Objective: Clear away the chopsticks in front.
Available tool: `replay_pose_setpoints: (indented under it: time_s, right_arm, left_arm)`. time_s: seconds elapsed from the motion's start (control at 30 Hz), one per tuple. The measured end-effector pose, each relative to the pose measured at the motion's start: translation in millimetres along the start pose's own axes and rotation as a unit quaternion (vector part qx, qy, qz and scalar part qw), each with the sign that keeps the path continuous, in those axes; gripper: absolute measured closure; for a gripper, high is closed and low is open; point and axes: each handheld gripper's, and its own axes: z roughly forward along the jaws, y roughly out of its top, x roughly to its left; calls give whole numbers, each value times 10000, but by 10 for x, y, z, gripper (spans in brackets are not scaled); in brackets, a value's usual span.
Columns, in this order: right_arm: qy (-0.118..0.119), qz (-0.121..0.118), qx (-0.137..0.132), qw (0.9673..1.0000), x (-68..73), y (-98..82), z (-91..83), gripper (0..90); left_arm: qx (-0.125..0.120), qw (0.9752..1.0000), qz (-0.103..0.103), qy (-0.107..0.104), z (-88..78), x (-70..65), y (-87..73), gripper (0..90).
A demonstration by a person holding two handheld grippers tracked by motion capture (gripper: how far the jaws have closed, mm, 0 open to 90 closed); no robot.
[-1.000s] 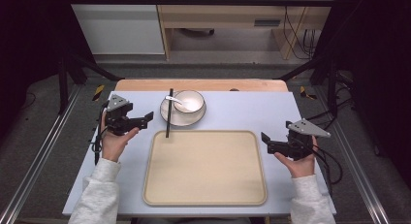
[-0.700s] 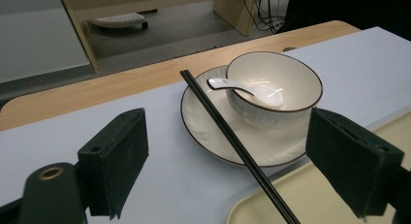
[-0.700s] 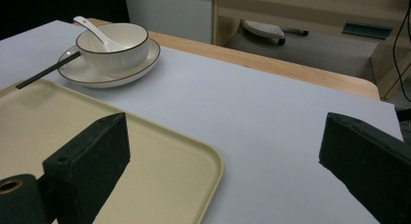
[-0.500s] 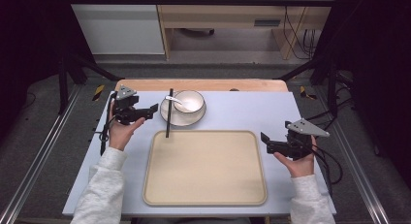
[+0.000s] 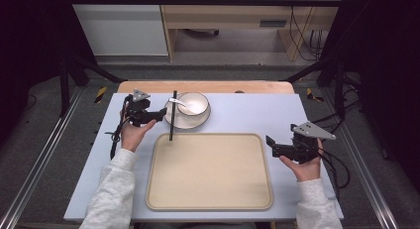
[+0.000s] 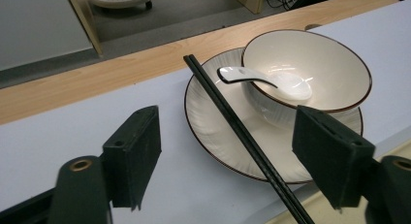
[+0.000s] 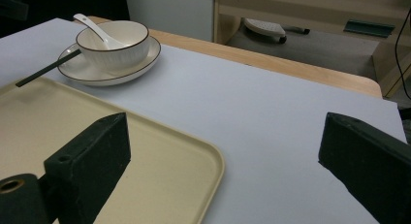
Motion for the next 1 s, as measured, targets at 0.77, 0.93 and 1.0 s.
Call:
replay_pose_setpoints:
  time_s: [0.77,0.93,1.0]
  right_arm:
    - [-1,3,-7,10000,-3,-4,8,54]
    - [5,-18,-3,10000,0,-6,17,54]
    - [14,-10,-5,10000,2,-7,18,54]
  left_arm:
    - [480,9988,75,-83,483,-97,-181,533]
    - [514,9985,49,-175,539,-115,-204,598]
    - [525,9984,-11,-213,561,-120,-214,620]
